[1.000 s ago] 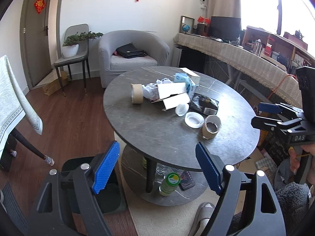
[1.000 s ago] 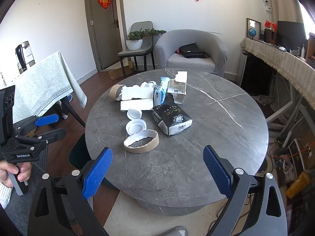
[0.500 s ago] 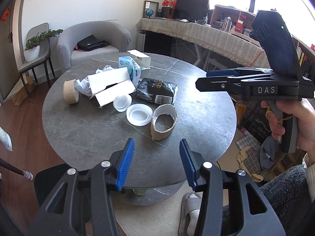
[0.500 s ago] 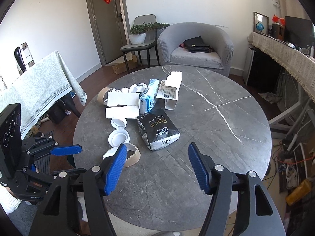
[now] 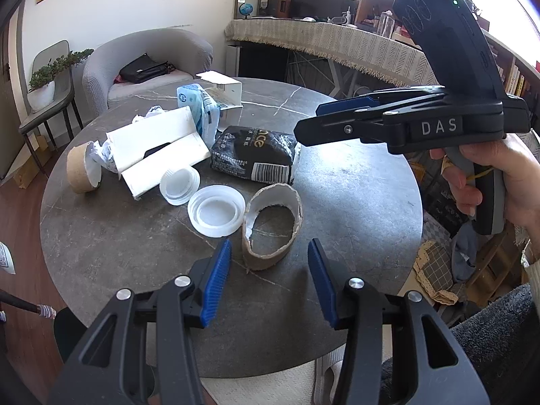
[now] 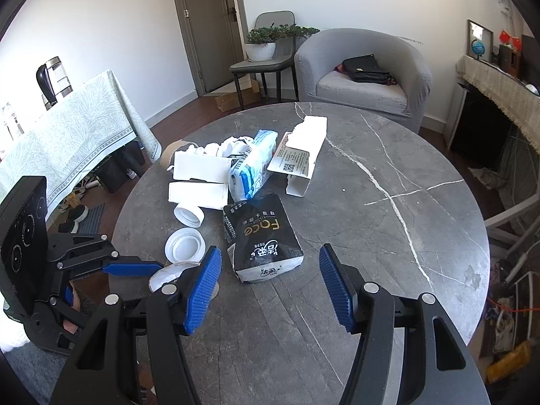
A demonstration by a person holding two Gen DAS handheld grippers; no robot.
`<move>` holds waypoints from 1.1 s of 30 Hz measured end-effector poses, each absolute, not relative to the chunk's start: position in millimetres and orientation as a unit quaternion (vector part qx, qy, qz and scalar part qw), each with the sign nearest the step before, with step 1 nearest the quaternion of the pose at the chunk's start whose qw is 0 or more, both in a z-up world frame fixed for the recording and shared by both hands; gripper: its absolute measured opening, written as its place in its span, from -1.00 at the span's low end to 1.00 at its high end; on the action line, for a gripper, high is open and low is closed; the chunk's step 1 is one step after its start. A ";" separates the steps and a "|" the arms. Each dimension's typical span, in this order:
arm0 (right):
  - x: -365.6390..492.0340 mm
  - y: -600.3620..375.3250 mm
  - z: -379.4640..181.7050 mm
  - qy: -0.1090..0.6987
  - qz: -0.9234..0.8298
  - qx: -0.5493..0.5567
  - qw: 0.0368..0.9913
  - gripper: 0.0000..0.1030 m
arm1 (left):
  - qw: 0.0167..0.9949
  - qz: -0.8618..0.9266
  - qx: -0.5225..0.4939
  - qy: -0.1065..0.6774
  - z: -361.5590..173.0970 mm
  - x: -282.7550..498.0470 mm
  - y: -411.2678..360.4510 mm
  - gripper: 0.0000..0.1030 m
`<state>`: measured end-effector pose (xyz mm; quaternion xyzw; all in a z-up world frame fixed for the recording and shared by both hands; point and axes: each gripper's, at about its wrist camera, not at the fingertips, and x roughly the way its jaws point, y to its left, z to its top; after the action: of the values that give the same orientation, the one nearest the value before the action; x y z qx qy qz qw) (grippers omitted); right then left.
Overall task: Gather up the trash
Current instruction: 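Grasp the torn cardboard tube with the left gripper while the right gripper grasps the black tissue pack, then carry the cardboard tube and tissue pack over the green bin and release both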
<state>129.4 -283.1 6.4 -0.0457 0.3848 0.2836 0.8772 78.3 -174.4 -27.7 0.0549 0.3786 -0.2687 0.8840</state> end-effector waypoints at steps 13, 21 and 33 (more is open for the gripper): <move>144.1 -280.7 -0.1 0.384 0.302 -0.045 0.871 0.19 | 0.877 -0.296 0.035 0.377 -26.1 103.0 -183.3 -0.25; 144.3 -266.0 -11.6 0.390 0.305 -0.071 0.866 0.20 | 0.884 -0.302 0.026 0.354 -12.7 83.2 -163.7 -0.28; 149.2 -233.7 -20.2 0.384 0.283 -0.135 0.869 0.49 | 0.910 -0.254 -0.025 0.326 5.6 77.3 -101.5 -0.27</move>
<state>149.2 -233.7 -20.2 -0.1354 0.3835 0.2828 0.8687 77.3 -101.5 5.6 -0.0247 0.3255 -0.2538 0.9105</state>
